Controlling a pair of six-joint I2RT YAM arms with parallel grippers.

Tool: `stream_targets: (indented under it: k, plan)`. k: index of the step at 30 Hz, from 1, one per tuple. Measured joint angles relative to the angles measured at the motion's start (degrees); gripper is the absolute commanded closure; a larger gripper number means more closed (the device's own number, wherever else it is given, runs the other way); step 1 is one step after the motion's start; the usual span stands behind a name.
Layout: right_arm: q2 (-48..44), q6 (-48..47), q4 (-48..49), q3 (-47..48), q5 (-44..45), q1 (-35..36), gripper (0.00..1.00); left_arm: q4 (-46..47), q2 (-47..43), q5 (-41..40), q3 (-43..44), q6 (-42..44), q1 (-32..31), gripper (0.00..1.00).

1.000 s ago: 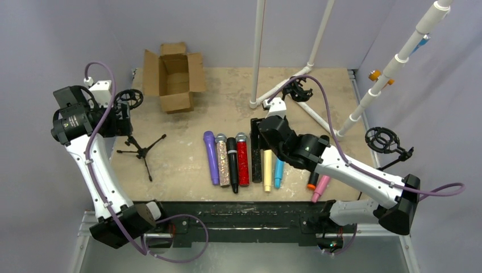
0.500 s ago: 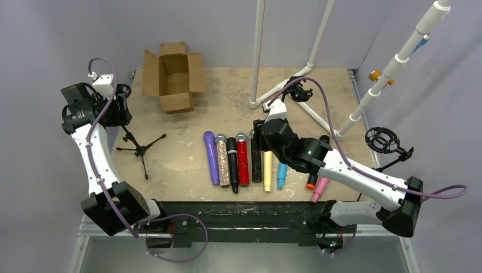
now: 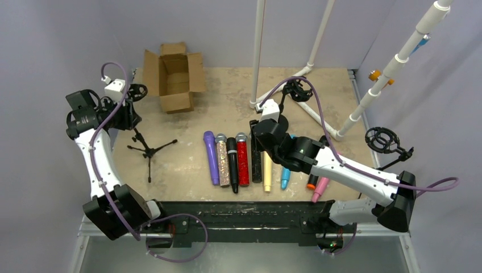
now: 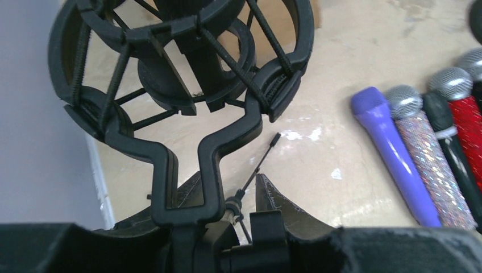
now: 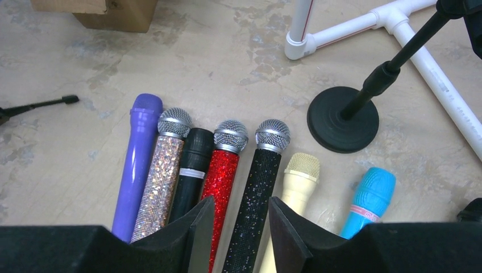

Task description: Attach the microphones to the stand

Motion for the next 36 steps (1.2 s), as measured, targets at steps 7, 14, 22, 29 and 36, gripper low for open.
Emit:
stream_targets:
  k: [7, 14, 22, 29, 36]
  plan:
    - [0.0, -0.2, 0.1, 0.0, 1.5, 0.3, 0.6, -9.8, -2.9, 10.1, -0.5, 9.6, -6.5, 1.0]
    - [-0.4, 0.3, 2.1, -1.2, 2.8, 0.4, 0.61, -19.5, -2.7, 15.8, 0.3, 20.8, -12.7, 1.0]
    - [-0.5, 1.1, 3.5, -4.2, 2.9, 0.4, 0.61, -24.3, -2.1, 18.6, 0.2, 31.5, -12.7, 0.85]
    - [1.4, 1.1, 5.7, -4.1, 1.8, 0.4, 0.6, -25.9, -6.2, 18.5, -3.4, 34.9, -12.6, 0.25]
    - [4.7, 1.0, 6.7, -3.6, -0.3, 0.4, 0.6, -23.0, -13.9, 10.6, -6.7, 23.0, -10.9, 0.18]
